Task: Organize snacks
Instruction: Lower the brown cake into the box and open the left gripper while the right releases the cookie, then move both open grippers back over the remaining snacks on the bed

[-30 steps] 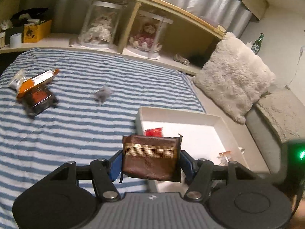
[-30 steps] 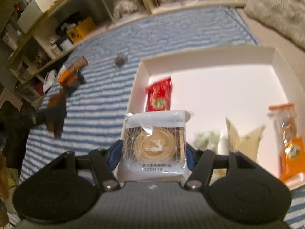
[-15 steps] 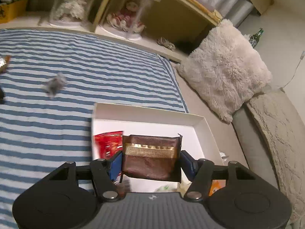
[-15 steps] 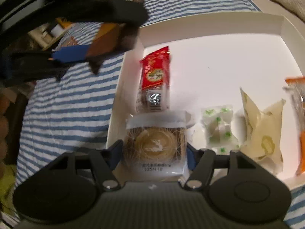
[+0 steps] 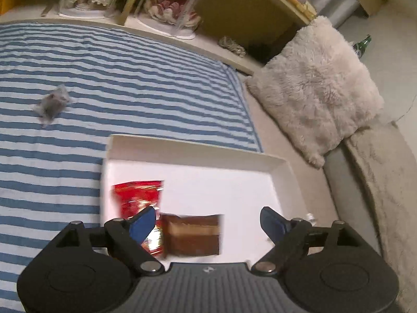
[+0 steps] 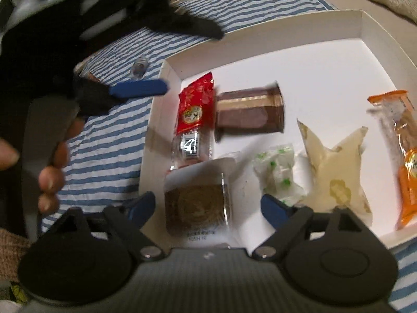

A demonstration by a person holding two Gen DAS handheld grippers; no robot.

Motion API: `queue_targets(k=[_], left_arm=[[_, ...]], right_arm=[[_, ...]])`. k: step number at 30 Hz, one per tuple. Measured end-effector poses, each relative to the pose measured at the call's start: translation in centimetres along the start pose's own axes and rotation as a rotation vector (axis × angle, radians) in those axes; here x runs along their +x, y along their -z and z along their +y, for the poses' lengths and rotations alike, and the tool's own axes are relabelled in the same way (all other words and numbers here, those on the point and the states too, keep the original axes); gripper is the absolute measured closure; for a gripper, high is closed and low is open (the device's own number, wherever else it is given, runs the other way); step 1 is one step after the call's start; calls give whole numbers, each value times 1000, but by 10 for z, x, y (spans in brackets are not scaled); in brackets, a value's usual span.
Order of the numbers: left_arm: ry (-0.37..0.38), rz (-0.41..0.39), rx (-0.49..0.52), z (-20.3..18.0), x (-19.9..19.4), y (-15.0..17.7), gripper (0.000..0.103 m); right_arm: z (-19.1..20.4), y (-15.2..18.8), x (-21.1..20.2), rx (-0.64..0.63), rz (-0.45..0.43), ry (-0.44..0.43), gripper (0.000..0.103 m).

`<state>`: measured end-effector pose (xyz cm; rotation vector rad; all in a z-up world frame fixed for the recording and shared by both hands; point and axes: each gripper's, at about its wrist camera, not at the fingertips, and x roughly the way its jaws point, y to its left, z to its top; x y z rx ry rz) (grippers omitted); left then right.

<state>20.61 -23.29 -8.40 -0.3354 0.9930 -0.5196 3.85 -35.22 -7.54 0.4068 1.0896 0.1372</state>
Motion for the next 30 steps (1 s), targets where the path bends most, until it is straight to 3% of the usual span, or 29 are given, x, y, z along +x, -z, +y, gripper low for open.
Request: queue_targets(k=[6, 9, 17, 20, 22, 27, 30], left_arm=[[-35, -16, 8, 18, -27, 3, 15], [-47, -19, 29, 22, -38, 5, 15], [-72, -14, 71, 29, -56, 17, 15], [-83, -6, 93, 29, -60, 23, 15], [-92, -4, 101, 30, -62, 27, 15], [-116, 0, 115, 33, -70, 35, 9], [-138, 2, 129, 35, -75, 38, 2]], right_arm=[[7, 6, 5, -32, 82, 5, 54], [15, 10, 9, -62, 98, 3, 66], [25, 14, 11, -97, 93, 41, 66], [24, 11, -1, -99, 34, 53, 64], [22, 8, -13, -101, -17, 57, 52], [19, 5, -33, -95, -98, 78, 35], [19, 3, -37, -109, -141, 119, 21]])
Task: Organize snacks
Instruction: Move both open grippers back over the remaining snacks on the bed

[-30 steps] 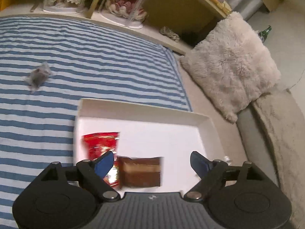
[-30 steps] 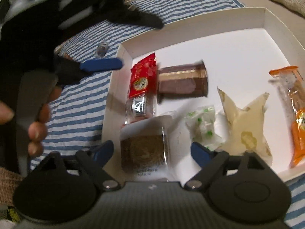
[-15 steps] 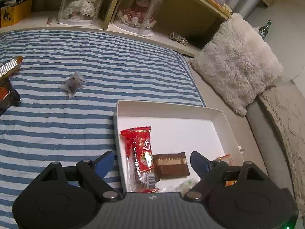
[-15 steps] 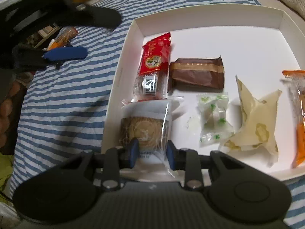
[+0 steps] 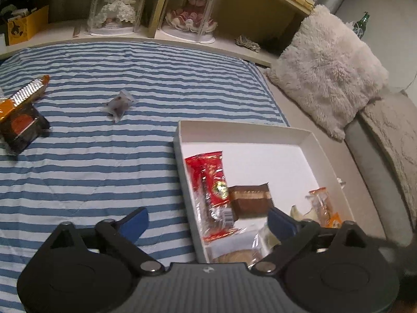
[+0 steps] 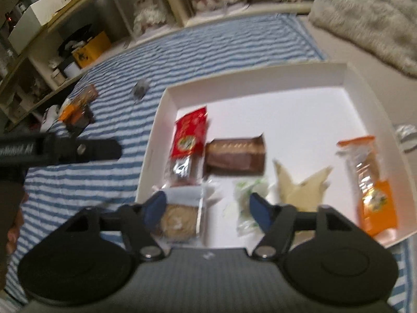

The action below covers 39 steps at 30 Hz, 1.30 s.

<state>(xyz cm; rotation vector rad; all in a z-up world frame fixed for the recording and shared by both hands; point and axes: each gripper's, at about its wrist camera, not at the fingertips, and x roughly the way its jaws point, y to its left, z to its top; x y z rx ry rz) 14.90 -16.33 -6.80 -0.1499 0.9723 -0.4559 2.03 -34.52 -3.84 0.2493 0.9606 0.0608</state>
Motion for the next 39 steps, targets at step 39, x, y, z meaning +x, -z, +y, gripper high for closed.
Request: queue_targets(k=[39], left_arm=[[-144, -136, -140, 155, -35, -3, 0]], right_arm=[[69, -42, 41, -138, -247, 31, 0]])
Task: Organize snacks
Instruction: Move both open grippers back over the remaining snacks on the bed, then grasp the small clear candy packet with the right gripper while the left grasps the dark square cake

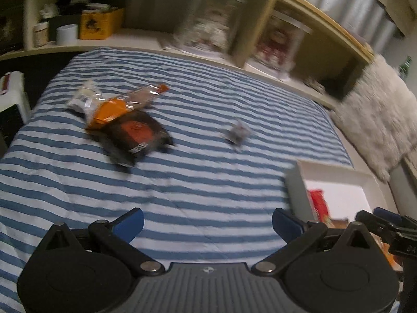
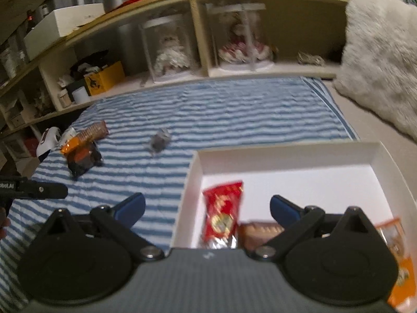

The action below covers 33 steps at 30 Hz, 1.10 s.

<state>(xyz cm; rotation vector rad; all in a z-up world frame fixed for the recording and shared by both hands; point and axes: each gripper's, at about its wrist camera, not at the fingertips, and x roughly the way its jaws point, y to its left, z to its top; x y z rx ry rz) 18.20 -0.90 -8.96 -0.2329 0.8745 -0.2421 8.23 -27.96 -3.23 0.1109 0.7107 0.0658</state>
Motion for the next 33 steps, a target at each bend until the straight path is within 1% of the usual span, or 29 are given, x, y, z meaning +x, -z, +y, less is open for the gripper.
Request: queue_targets(k=[3, 5, 8, 11, 13, 16, 18, 20, 23, 26, 28, 31, 33], left_arm=[[-19, -30, -59, 20, 3, -6, 0], [-22, -55, -90, 32, 6, -9, 0], [-17, -92, -67, 42, 13, -18, 0], [-34, -126, -32, 48, 19, -27, 0], [-25, -131, -54, 54, 25, -32, 0], [1, -136, -129, 62, 36, -39, 0], [7, -130, -165, 64, 44, -44, 0], [-15, -126, -178, 63, 53, -50, 0], [-68, -139, -194, 62, 65, -56, 0], [-101, -139, -186, 62, 76, -59, 0], [-134, -142, -192, 65, 84, -59, 0], [-144, -158, -232, 72, 94, -59, 0], [-151, -165, -236, 72, 98, -59, 0]], right_arm=[[11, -8, 13, -13, -28, -28, 0], [20, -14, 23, -26, -30, -68, 0], [33, -20, 35, -56, -43, -82, 0], [48, -28, 51, -102, -43, -100, 0], [56, -34, 63, -118, -41, -115, 0], [69, -44, 83, -171, -29, -105, 0], [79, -53, 100, -244, -7, -96, 0], [89, -60, 117, -323, 12, -81, 0], [97, -66, 141, -396, 50, -62, 1], [102, -73, 163, -450, 88, -41, 9], [107, -77, 178, -496, 111, -26, 18], [114, -82, 197, -557, 141, -4, 22], [116, -84, 207, -590, 161, 13, 24]])
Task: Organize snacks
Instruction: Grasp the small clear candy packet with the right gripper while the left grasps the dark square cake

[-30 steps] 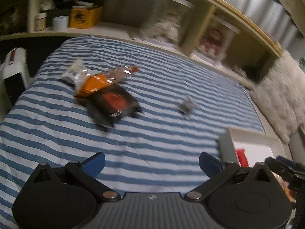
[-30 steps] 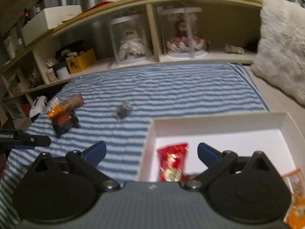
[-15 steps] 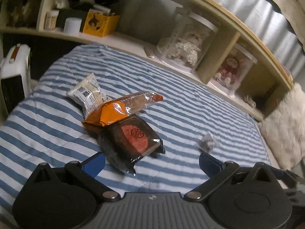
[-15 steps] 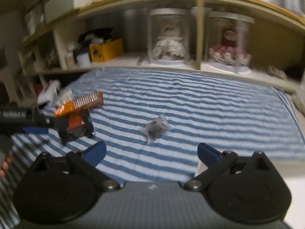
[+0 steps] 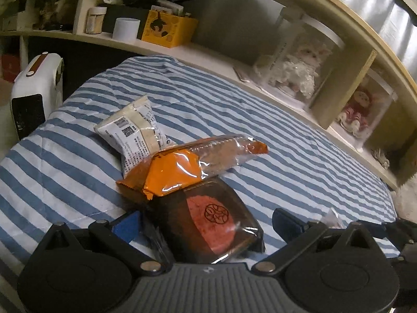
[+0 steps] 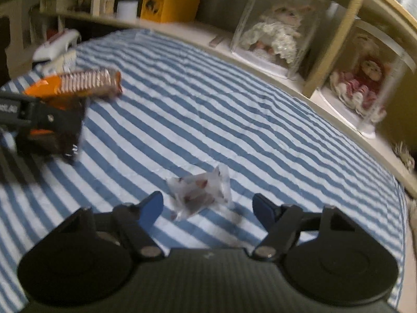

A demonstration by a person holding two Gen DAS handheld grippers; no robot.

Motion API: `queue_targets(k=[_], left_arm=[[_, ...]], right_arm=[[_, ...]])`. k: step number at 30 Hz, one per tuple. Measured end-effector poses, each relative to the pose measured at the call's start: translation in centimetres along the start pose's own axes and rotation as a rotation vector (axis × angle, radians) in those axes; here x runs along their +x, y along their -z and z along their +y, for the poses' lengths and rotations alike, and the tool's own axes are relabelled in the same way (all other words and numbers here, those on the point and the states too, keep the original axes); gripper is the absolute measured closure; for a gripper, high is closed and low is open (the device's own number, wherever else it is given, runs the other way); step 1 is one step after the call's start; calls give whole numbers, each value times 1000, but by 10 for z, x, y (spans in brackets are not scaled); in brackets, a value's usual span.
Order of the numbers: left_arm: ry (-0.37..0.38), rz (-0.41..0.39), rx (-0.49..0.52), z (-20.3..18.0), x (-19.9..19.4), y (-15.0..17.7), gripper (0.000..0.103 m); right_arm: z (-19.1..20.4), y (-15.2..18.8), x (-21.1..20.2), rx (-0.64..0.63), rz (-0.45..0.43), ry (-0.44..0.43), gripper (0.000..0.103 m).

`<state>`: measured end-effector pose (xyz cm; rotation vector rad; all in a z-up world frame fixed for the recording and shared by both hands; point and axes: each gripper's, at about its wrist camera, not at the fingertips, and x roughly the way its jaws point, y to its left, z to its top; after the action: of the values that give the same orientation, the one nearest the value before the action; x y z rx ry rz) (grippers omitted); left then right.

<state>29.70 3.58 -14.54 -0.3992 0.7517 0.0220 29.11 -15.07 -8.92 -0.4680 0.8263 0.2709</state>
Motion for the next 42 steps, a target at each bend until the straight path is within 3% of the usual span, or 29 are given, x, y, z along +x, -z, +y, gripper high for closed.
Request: queue_targets(k=[2, 4, 9, 20, 27, 32, 36, 39, 42], left_arm=[[-15, -5, 19, -2, 2, 0, 0], [-21, -7, 25, -3, 2, 1, 0], [-60, 3, 63, -1, -2, 2, 0], [-141, 84, 92, 6, -29, 9, 0], [-53, 100, 84, 1, -28, 8, 1], [-78, 105, 106, -5, -17, 10, 20], [-82, 90, 131, -7, -14, 11, 24], [-71, 85, 144, -7, -17, 12, 34], [-36, 82, 115, -4, -24, 12, 35]], right_arm=[[1, -5, 10, -22, 25, 15, 26], [0, -9, 17, -14, 38, -1, 42], [2, -10, 13, 11, 50, -16, 56], [11, 18, -35, 99, 9, -107, 60], [17, 44, -66, 207, -6, -247, 60], [24, 62, -69, 230, 21, -271, 61], [24, 69, -72, 253, 23, -268, 61], [21, 71, -75, 279, 17, -263, 61], [15, 71, -79, 304, 6, -261, 61]])
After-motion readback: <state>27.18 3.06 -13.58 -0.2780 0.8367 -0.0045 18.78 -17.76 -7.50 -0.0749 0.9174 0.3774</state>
